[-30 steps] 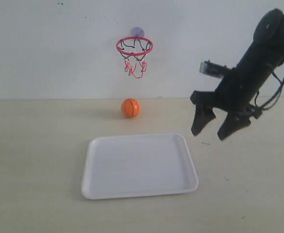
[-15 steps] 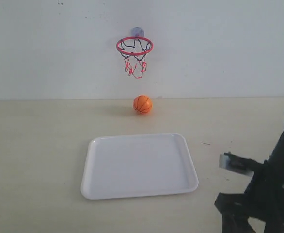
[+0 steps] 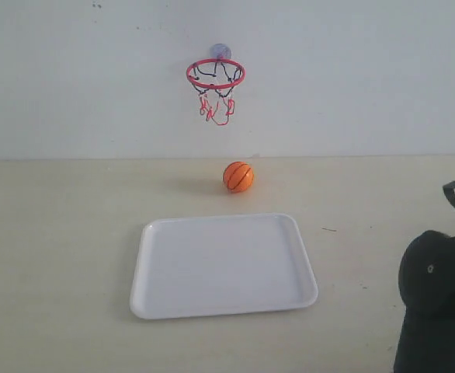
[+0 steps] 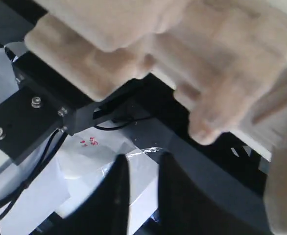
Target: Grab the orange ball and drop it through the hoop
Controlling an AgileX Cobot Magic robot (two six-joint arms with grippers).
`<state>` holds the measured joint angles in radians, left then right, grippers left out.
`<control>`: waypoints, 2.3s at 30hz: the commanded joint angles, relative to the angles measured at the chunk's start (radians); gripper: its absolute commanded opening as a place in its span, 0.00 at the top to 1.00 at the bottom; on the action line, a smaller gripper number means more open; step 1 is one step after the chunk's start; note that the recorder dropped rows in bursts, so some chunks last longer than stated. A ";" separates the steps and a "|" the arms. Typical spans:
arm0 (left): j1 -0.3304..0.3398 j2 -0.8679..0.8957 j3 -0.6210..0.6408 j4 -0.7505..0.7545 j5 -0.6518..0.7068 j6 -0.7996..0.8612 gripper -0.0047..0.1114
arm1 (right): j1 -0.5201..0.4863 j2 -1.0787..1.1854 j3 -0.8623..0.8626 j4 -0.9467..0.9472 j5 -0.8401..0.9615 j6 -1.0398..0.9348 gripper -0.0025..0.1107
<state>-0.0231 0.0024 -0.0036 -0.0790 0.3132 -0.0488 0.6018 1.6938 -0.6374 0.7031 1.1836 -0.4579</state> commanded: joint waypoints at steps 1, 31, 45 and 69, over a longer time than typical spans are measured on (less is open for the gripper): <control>0.002 -0.002 0.004 0.001 -0.007 0.005 0.92 | 0.080 -0.010 0.009 0.111 -0.034 -0.098 0.96; 0.002 -0.002 0.004 0.001 -0.007 0.005 0.92 | 0.085 -1.041 0.009 0.139 -0.115 0.048 0.97; 0.002 -0.002 0.004 0.001 -0.007 0.005 0.92 | -0.065 -1.188 0.308 0.185 -0.795 -0.042 0.97; 0.002 -0.002 0.004 0.001 -0.007 0.005 0.92 | -0.551 -1.636 0.557 0.227 -0.911 0.063 0.97</control>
<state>-0.0231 0.0024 -0.0036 -0.0790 0.3132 -0.0488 0.0586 0.0637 -0.0845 0.9267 0.2983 -0.3966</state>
